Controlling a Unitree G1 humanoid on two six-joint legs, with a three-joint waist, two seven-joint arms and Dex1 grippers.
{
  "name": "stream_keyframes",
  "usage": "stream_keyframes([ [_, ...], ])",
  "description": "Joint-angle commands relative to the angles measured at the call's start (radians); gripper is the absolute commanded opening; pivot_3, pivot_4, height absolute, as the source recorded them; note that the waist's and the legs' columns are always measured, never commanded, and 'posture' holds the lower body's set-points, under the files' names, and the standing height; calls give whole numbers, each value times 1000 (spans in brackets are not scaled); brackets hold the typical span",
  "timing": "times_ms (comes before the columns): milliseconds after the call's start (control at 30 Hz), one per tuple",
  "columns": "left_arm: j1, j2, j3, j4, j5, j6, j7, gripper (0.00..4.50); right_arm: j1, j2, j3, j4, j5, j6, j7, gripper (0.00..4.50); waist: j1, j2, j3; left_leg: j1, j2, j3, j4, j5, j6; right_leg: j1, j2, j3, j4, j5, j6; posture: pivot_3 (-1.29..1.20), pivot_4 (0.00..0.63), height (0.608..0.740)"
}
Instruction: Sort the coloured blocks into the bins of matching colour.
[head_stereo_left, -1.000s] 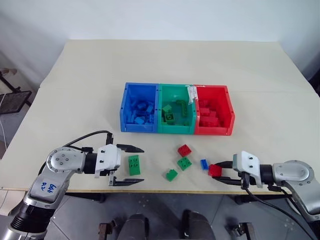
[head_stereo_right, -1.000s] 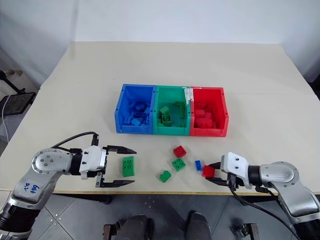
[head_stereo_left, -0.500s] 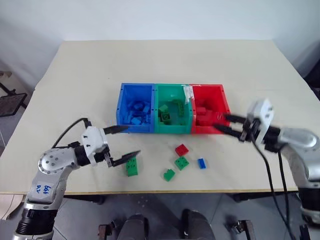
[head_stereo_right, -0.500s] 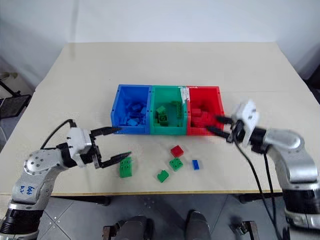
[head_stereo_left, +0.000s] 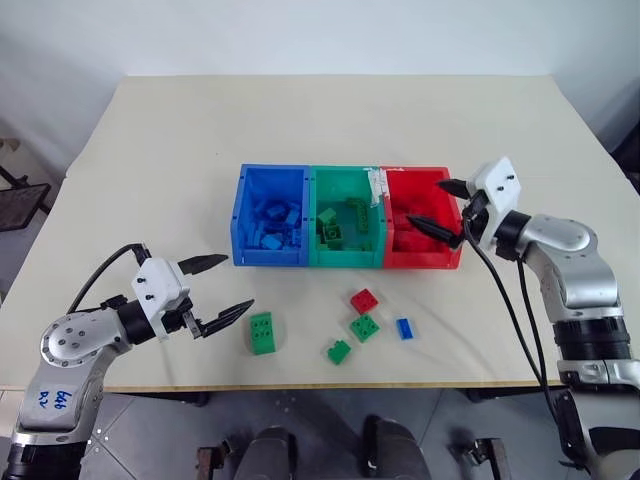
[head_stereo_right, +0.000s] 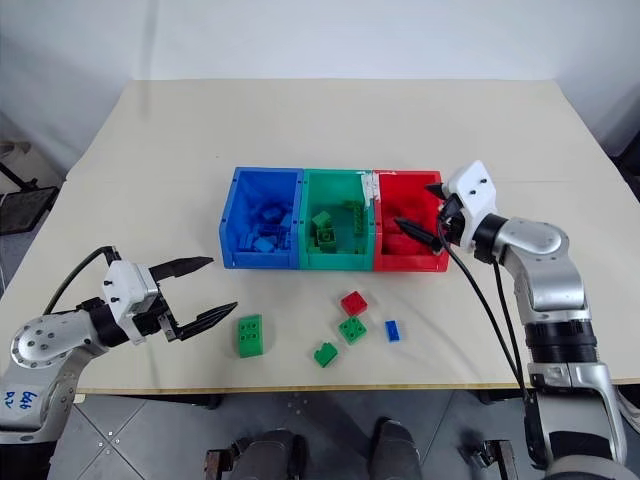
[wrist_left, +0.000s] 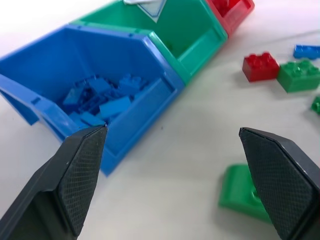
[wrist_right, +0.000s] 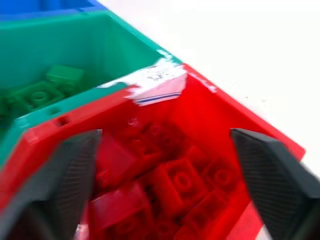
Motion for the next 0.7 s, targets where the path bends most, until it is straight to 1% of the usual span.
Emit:
stream_keyframes([
  [33, -56, 1, -33, 8, 7, -40, -25, 4500, 112, -15, -134, -128, 135, -142, 131, 4457, 10, 0, 0, 0, 0, 0, 0, 0, 0, 0, 0, 0, 0, 0, 0, 0, 150, 740],
  [100, -88, -2, -80, 33, 34, -74, -53, 4500, 224, -44, -178, -181, 183, -133, 189, 4457, 23, 0, 0, 0, -1, 0, 1, 0, 0, 0, 0, 0, 0, 0, 0, 0, 150, 740],
  [233, -140, 4, -166, 81, 75, -139, -123, 4500, 456, -132, -248, -239, 160, -190, 276, 4457, 24, 0, 0, 1, -1, 2, 1, 0, 0, 1, 0, 1, 0, 0, 0, 0, 150, 740],
  [333, -177, 2, -212, 117, 75, -156, -174, 4500, 593, -191, -319, -236, 157, -220, 323, 4457, 24, 0, 0, 1, 0, 3, 1, 0, 0, 1, 0, 1, 0, 0, 0, 0, 150, 740],
  [433, -241, -28, -268, 172, 89, -186, -205, 4500, 726, -245, -382, -197, 115, -305, 381, 4457, 23, 0, 0, 3, 0, 7, 1, 0, 1, 1, 0, 4, -1, 0, 0, 0, 150, 740],
  [533, -269, -38, -302, 203, 87, -202, -249, 4500, 783, -258, -377, -187, 92, -359, 401, 4457, 21, -1, 0, 4, 0, 9, 1, 0, 1, 2, 0, 6, -1, 0, 0, 0, 150, 740],
  [633, -273, -38, -316, 224, 96, -230, -274, 4500, 756, -237, -328, -230, 91, -332, 360, 4457, 11, -1, 0, 6, 0, 12, -1, 0, 1, 1, 0, 9, -1, 0, 0, 0, 150, 740],
  [700, -275, -37, -317, 232, 101, -242, -275, 4500, 726, -242, -280, -253, 68, -306, 339, 4457, 10, -1, 0, 7, 1, 12, -1, 0, 1, 1, 1, 9, 0, 0, 0, 0, 150, 740],
])
